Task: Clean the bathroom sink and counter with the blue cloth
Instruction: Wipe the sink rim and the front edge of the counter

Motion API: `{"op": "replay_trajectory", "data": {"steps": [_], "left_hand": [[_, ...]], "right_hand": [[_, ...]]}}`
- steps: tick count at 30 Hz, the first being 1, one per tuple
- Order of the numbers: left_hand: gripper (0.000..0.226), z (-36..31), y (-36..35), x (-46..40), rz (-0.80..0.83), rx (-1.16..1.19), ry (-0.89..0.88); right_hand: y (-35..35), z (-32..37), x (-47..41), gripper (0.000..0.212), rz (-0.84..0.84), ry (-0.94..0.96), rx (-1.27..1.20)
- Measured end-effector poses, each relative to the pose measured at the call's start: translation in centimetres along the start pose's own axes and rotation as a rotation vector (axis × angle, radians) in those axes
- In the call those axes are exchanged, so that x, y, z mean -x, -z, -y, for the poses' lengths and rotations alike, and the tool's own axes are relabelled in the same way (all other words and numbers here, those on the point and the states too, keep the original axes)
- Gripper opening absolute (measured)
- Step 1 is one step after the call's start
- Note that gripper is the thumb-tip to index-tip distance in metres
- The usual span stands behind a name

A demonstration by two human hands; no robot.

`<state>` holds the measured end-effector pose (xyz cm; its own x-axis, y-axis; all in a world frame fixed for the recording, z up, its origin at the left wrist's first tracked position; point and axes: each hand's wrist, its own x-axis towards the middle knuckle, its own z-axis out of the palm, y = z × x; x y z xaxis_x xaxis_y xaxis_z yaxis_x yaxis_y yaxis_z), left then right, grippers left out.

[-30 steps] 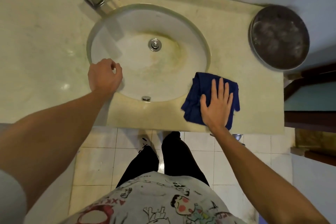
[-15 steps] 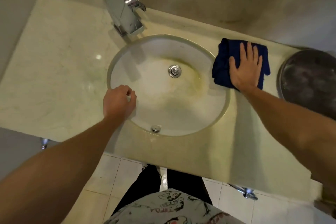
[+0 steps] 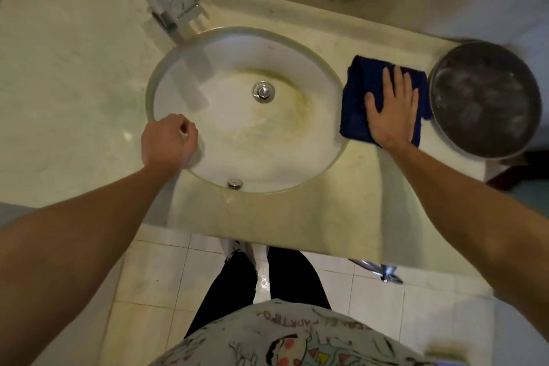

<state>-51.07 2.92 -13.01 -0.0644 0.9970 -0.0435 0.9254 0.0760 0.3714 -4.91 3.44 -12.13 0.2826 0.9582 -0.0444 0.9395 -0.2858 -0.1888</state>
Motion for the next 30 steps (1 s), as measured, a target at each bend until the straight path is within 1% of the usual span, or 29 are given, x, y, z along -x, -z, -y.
{"op": "replay_trajectory", "data": {"steps": [5, 9, 11, 14, 16, 18, 24, 26, 30], "left_hand": [[0.034, 0.3, -0.1, 0.0, -0.007, 0.016, -0.018], [0.039, 0.0, 0.1, 0.3, -0.003, 0.043, -0.015], [0.04, 0.0, 0.3, 0.4, 0.006, 0.029, -0.014], [0.041, -0.1, 0.5, 0.4, 0.024, -0.002, -0.012], [0.043, -0.2, 0.5, 0.3, 0.026, -0.021, -0.024], [0.044, -0.2, 0.5, 0.3, 0.03, -0.036, -0.042], [0.047, -0.1, 0.5, 0.2, 0.023, -0.039, -0.075], [0.047, -0.1, 0.5, 0.2, 0.025, -0.008, -0.081], [0.047, 0.0, 0.8, 0.2, 0.071, 0.101, -0.032]], "right_hand": [[0.7, -4.8, 11.8, 0.064, 0.012, -0.052, -0.008], [1.0, -7.2, 21.1, 0.065, -0.016, -0.19, 0.01], [0.6, -6.9, 23.3, 0.066, -0.016, -0.246, 0.041], [0.0, -5.4, 23.7, 0.069, -0.012, -0.321, 0.071], [-0.5, -3.2, 23.5, 0.071, -0.014, -0.337, 0.074], [-1.3, 0.3, 23.4, 0.071, -0.019, -0.303, 0.082], [-3.6, 13.1, 24.6, 0.073, 0.023, -0.072, 0.077], [-4.2, 16.8, 25.8, 0.074, 0.035, -0.029, 0.053], [-6.2, 25.6, 26.8, 0.073, 0.073, 0.115, -0.028]]}}
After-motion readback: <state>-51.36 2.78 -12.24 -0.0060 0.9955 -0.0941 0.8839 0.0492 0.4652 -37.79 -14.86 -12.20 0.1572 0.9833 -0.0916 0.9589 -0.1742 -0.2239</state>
